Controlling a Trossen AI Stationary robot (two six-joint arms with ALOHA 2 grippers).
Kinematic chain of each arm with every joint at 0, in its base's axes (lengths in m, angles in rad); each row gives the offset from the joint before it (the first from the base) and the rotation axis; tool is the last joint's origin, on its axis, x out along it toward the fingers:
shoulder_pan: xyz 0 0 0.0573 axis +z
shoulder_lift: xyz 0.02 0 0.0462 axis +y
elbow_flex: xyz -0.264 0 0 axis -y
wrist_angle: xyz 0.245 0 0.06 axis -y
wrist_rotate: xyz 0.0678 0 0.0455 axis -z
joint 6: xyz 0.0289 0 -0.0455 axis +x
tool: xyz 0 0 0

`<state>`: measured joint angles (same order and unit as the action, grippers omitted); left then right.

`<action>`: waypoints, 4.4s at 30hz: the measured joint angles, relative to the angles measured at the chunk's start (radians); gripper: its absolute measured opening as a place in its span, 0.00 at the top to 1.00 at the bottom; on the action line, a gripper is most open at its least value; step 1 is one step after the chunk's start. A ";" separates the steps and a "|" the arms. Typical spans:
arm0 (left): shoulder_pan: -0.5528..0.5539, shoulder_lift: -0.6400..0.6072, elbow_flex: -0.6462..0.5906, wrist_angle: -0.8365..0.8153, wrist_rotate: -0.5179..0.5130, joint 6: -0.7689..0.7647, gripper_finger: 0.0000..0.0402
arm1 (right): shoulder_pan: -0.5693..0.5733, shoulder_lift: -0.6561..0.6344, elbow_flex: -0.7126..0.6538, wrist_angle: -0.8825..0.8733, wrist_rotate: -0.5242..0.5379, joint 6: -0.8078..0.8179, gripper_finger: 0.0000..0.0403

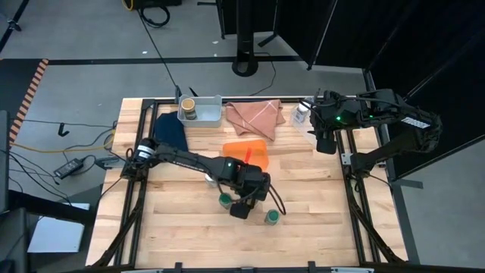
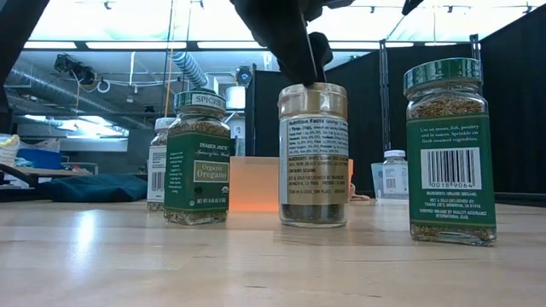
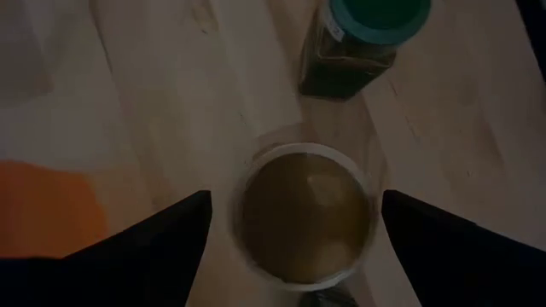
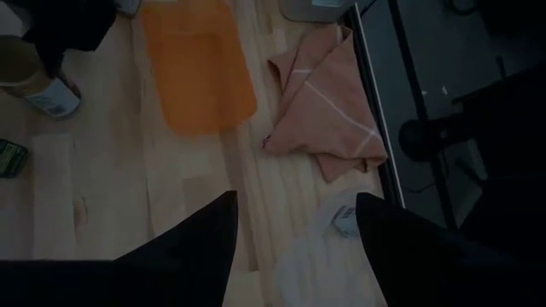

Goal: Sort spices by type
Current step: Put the gold seasoning bottle into the gray bin

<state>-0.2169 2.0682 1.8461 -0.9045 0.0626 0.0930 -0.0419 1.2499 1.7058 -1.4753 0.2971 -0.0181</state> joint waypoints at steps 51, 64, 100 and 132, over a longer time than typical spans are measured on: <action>-0.018 -0.001 -0.068 0.090 -0.049 0.027 0.34 | 0.000 0.000 0.000 0.037 -0.011 0.069 0.42; 0.002 -0.014 0.022 -0.050 -0.045 0.008 0.34 | 0.000 0.000 0.000 0.039 -0.012 0.072 0.43; 0.055 -0.016 0.424 -0.521 -0.238 0.075 0.34 | 0.000 0.000 0.000 0.051 -0.011 0.101 0.44; 0.400 -0.199 0.423 -0.625 -0.413 -0.408 0.31 | 0.000 0.000 0.000 0.055 -0.011 0.098 0.45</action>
<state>0.1833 1.8688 2.2692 -1.5298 -0.3505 -0.3154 -0.0422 1.2495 1.7054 -1.4201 0.2863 0.0795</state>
